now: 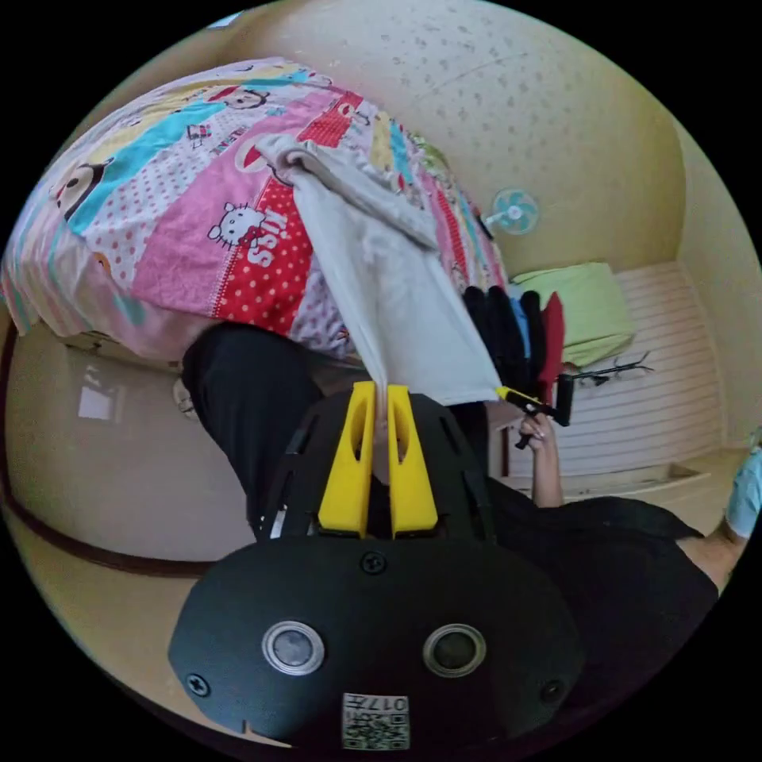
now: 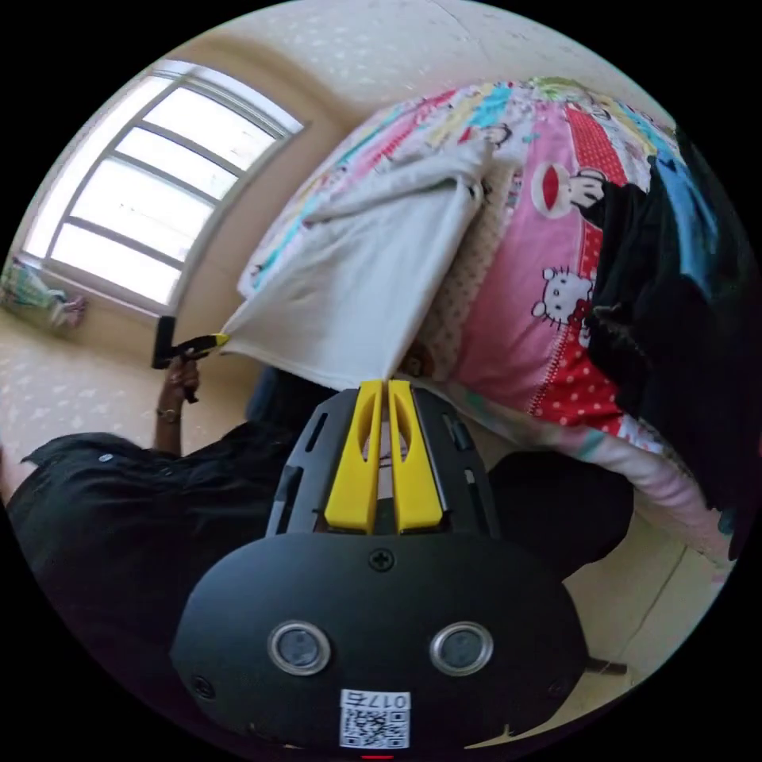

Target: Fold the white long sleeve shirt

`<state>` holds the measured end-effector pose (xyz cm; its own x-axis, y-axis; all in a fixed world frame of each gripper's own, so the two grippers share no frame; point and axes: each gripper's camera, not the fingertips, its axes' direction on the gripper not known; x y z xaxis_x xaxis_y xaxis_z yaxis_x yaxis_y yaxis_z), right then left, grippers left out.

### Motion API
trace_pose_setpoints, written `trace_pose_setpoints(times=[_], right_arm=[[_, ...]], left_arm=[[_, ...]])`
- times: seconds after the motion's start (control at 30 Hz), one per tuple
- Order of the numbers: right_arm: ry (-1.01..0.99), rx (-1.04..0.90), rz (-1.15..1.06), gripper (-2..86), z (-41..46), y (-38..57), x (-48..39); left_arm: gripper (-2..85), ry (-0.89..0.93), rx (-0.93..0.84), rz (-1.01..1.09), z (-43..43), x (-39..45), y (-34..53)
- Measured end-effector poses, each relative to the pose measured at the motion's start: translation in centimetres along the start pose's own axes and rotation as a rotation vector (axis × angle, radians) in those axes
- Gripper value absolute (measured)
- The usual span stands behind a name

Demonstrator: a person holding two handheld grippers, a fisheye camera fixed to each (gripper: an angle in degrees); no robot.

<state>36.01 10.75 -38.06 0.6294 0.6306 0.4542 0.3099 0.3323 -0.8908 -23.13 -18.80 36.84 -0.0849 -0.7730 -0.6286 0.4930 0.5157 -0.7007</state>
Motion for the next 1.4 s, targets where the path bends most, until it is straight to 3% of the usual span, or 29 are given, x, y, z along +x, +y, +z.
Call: trace_pose_setpoints(times=[0.1, 0.27, 0.37, 0.5, 0.6, 0.7, 0.8, 0.9, 1.03, 1.1, 1.2, 1.3, 1.4], right_arm=[[-0.136, 0.044, -0.091, 1.6, -7.5, 2.9, -2.9], [-0.108, 0.086, -0.224, 1.7, -13.4, 3.4, -7.4], [-0.051, 0.135, -0.223, 2.1, -14.3, -3.0, -7.1], [0.142, 0.145, -0.22, 3.6, -15.2, -14.8, -6.7], [0.221, 0.13, -0.01, 7.3, -14.8, -23.2, -4.1], [0.378, 0.206, 0.026, 8.3, -12.8, -23.6, -6.2], [0.479, 0.302, -0.063, 7.1, -6.4, -20.0, -8.8], [0.565, 0.364, -0.21, 4.1, 2.5, -15.2, -9.5], [0.945, 0.051, -0.277, 1.2, 14.0, -10.0, -6.3], [1.009, 0.176, -0.282, 0.8, 13.9, -7.2, -6.7], [1.033, 0.167, -0.189, 0.6, 11.1, -5.6, -6.7], [0.902, 0.266, -0.016, 0.7, 5.3, -2.4, -5.2], [0.74, 0.346, 0.136, 0.9, -0.2, 2.2, -2.3]], left_arm=[[1.6, 0.15, 0.053, 0.079, -5.4, 1.2, 2.0], [2.4, 0.126, 0.139, 0.031, -10.2, 1.0, 3.2], [2.8, 0.194, 0.173, 0.049, -11.1, -0.3, -1.7], [4.6, 0.291, 0.168, 0.001, -10.4, -3.3, -15.7], [11.6, 0.227, 0.176, -0.125, -9.1, -6.6, -24.6], [14.7, 0.03, 0.226, -0.175, -8.0, -8.0, -26.0], [16.8, -0.155, 0.252, -0.234, -4.1, -9.7, -22.0], [17.8, -0.151, 0.239, -0.387, 1.2, -13.3, -16.2], [14.7, -0.077, 0.246, -0.466, 5.9, -15.5, -11.5], [9.2, -0.063, 0.277, -0.463, 5.9, -15.7, -12.0], [4.6, 0.121, 0.336, -0.378, 4.7, -14.4, -14.4], [4.2, 0.085, 0.386, -0.099, 3.1, -5.6, -17.3], [4.7, 0.143, 0.303, 0.217, 6.2, 4.5, -18.7]])
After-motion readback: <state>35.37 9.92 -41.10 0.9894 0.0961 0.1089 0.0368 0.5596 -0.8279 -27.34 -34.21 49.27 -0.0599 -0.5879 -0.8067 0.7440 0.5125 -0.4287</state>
